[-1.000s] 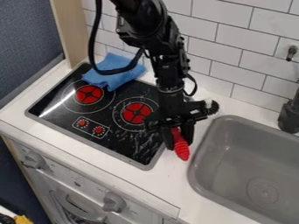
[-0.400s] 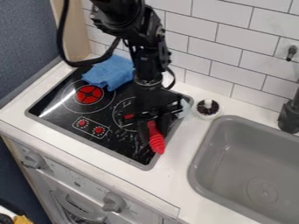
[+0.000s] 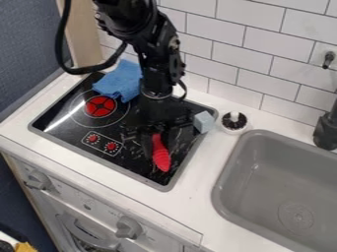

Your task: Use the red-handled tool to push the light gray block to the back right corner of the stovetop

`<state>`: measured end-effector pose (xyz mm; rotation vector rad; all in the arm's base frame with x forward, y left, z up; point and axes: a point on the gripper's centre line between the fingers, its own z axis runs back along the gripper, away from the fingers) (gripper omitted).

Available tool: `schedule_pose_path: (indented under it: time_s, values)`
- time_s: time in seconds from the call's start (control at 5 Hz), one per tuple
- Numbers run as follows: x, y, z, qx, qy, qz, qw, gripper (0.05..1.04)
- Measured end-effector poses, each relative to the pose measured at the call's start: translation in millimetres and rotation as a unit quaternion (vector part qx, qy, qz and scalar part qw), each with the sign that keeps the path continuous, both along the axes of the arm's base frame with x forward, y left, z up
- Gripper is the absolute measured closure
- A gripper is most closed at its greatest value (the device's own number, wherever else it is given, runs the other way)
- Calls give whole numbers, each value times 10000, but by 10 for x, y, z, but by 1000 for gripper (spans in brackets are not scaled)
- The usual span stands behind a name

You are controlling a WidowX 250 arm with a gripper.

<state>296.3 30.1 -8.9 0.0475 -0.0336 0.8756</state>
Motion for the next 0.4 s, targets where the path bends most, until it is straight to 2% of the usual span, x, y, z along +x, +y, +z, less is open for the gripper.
schedule_pose_path:
  time_s: [0.2, 0.4]
  values:
    - [-11, 115, -175, 323, 205, -169, 9991, 669]
    - [-12, 146, -190, 420, 219, -219, 9986, 669]
